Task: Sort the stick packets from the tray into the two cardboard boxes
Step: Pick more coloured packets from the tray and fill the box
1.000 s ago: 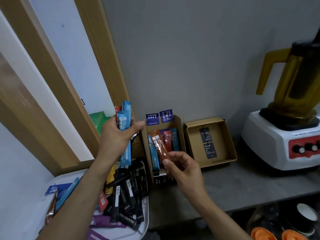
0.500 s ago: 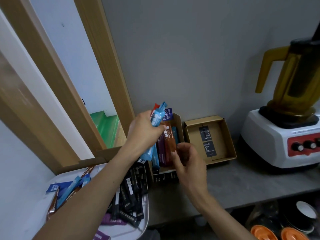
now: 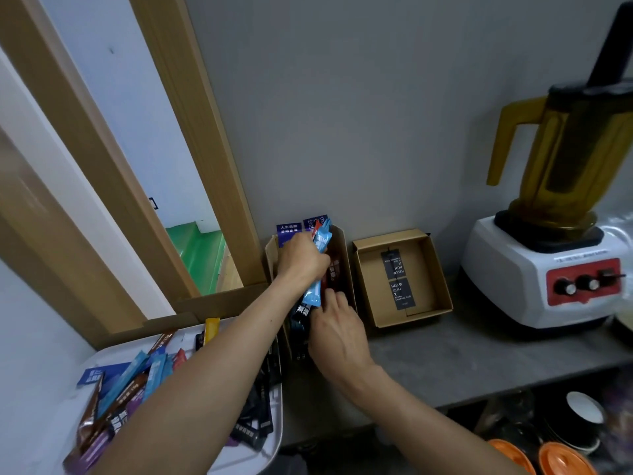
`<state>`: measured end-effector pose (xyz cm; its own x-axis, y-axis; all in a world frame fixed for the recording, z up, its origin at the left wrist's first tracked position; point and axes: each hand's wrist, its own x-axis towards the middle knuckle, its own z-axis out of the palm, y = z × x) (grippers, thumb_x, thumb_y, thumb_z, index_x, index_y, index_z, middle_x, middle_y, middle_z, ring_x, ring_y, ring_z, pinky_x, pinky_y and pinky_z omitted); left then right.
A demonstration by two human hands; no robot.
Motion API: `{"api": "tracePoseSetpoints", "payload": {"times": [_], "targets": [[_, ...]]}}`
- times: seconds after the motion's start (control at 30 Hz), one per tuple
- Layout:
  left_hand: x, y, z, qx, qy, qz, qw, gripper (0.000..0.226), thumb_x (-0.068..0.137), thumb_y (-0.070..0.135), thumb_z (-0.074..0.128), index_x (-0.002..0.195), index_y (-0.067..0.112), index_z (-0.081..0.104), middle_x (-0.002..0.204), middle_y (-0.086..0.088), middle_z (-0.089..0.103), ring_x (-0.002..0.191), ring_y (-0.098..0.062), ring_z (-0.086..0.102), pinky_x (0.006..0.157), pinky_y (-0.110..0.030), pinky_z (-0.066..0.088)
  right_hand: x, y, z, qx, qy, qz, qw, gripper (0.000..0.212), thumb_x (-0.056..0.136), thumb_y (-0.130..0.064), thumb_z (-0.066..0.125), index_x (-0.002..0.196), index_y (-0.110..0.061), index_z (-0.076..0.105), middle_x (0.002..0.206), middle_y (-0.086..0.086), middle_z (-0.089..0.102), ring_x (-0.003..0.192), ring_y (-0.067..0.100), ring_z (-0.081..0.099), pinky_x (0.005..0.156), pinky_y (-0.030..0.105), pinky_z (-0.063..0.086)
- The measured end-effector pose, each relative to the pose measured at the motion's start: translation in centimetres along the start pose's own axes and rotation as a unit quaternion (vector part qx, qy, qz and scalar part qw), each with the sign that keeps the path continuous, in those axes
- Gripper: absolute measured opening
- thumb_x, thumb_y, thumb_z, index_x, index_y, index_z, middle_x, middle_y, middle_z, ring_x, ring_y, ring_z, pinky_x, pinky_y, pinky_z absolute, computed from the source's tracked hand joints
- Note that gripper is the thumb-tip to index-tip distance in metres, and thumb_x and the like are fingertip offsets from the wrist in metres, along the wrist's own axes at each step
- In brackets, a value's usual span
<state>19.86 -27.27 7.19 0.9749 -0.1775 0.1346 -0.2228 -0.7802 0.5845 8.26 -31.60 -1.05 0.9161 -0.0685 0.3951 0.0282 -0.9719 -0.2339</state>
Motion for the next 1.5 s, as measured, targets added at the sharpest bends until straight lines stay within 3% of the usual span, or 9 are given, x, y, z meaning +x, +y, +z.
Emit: {"api": "tracePoseSetpoints", "payload": {"times": [0.17, 0.53, 0.63, 0.73, 0.87, 1.13, 1.3, 1.4, 1.5], "targets": [[0.4, -1.0, 0.5, -0.058, 0.04, 0.003, 0.998, 0.017, 0.086, 0.017, 0.074, 0.097, 0.014, 0.061, 0.088, -0.004, 0.068, 0.078, -0.022, 0.067, 0.058, -0.029, 0.047, 1.5, 0.2, 0.5, -0.012, -0.092, 0.044, 0.995, 0.037, 0.102, -0.013, 0.049, 0.138, -0.004, 0.054, 0.14, 0.016, 0.048, 0.128, 0.031, 0.049, 0.1, 0.039, 0.051], [-5.1, -1.0, -4.3, -0.261, 0.124, 0.093, 0.953, 0.027, 0.09, 0.037, 0.077, 0.087, 0.015, 0.063, 0.069, 0.003, 0.063, 0.055, 0.002, 0.057, 0.052, -0.011, 0.044, 0.2, 0.8, -1.3, 0.145, -0.015, 0.069, 0.987, 0.037, 0.099, -0.016, 0.06, 0.135, -0.018, 0.052, 0.134, 0.002, 0.051, 0.117, 0.017, 0.058, 0.095, 0.027, 0.053], [-6.1, -2.1, -4.8, -0.3, 0.157, 0.076, 0.938, 0.026, 0.09, 0.035, 0.076, 0.086, 0.012, 0.063, 0.07, -0.001, 0.064, 0.056, -0.002, 0.059, 0.053, -0.016, 0.049, -0.5, 1.0, -2.3, 0.362, 0.023, 0.105, 0.926, 0.018, 0.105, -0.025, 0.053, 0.119, -0.025, 0.063, 0.113, -0.007, 0.065, 0.095, 0.007, 0.067, 0.078, 0.022, 0.057], [-6.5, -2.8, -4.6, -0.314, 0.162, 0.056, 0.934, 0.026, 0.089, 0.036, 0.077, 0.091, 0.012, 0.064, 0.082, -0.009, 0.07, 0.071, -0.02, 0.068, 0.064, -0.035, 0.059, -0.5, 0.6, -2.4, 0.614, -0.057, 0.144, 0.774, 0.02, 0.104, -0.037, 0.056, 0.108, -0.024, 0.071, 0.108, 0.004, 0.072, 0.095, 0.018, 0.072, 0.071, 0.03, 0.061], [-6.6, -2.8, -4.9, -0.309, 0.171, 0.058, 0.934, 0.03, 0.085, 0.038, 0.08, 0.094, 0.013, 0.065, 0.085, -0.006, 0.071, 0.075, -0.017, 0.07, 0.067, -0.035, 0.062, -0.2, 0.9, -2.1, 0.687, -0.072, 0.148, 0.708, 0.016, 0.096, -0.019, 0.069, 0.111, -0.011, 0.069, 0.098, 0.01, 0.077, 0.09, 0.023, 0.076, 0.068, 0.027, 0.06], [-5.9, -3.7, -8.5, -0.243, 0.121, 0.061, 0.961, 0.039, 0.073, 0.038, 0.088, 0.092, 0.009, 0.068, 0.082, -0.002, 0.076, 0.072, -0.008, 0.074, 0.059, -0.021, 0.057, -1.7, 2.4, -2.1, 0.695, -0.053, 0.16, 0.699, 0.036, 0.081, -0.027, 0.077, 0.111, -0.008, 0.071, 0.103, 0.01, 0.079, 0.098, 0.024, 0.075, 0.074, 0.027, 0.057], [-5.9, -3.2, -8.8, -0.211, 0.093, 0.077, 0.97, 0.031, 0.077, 0.03, 0.088, 0.091, 0.014, 0.066, 0.082, 0.003, 0.077, 0.073, -0.007, 0.073, 0.067, -0.03, 0.061, -1.5, 2.7, -2.8, 0.686, -0.087, 0.149, 0.707, 0.041, 0.076, -0.031, 0.08, 0.111, -0.011, 0.074, 0.104, 0.007, 0.078, 0.095, 0.018, 0.075, 0.079, 0.025, 0.058], [-6.0, -2.9, -8.8, -0.185, 0.087, 0.098, 0.974, 0.029, 0.078, 0.028, 0.088, 0.09, 0.022, 0.062, 0.084, 0.002, 0.077, 0.076, -0.006, 0.073, 0.073, -0.033, 0.06, -1.2, 2.7, -3.0, 0.721, -0.102, 0.152, 0.669, 0.032, 0.085, -0.025, 0.074, 0.111, -0.006, 0.076, 0.092, 0.005, 0.078, 0.082, 0.013, 0.072, 0.077, 0.025, 0.059], [-5.9, -3.1, -8.7, -0.18, 0.093, 0.1, 0.974, 0.029, 0.078, 0.028, 0.088, 0.091, 0.021, 0.062, 0.084, 0.002, 0.077, 0.079, -0.008, 0.074, 0.077, -0.04, 0.061, -0.9, 3.1, -3.1, 0.722, -0.111, 0.142, 0.668, 0.027, 0.088, -0.018, 0.074, 0.111, -0.003, 0.075, 0.097, 0.014, 0.077, 0.087, 0.022, 0.07, 0.084, 0.04, 0.058]]}}
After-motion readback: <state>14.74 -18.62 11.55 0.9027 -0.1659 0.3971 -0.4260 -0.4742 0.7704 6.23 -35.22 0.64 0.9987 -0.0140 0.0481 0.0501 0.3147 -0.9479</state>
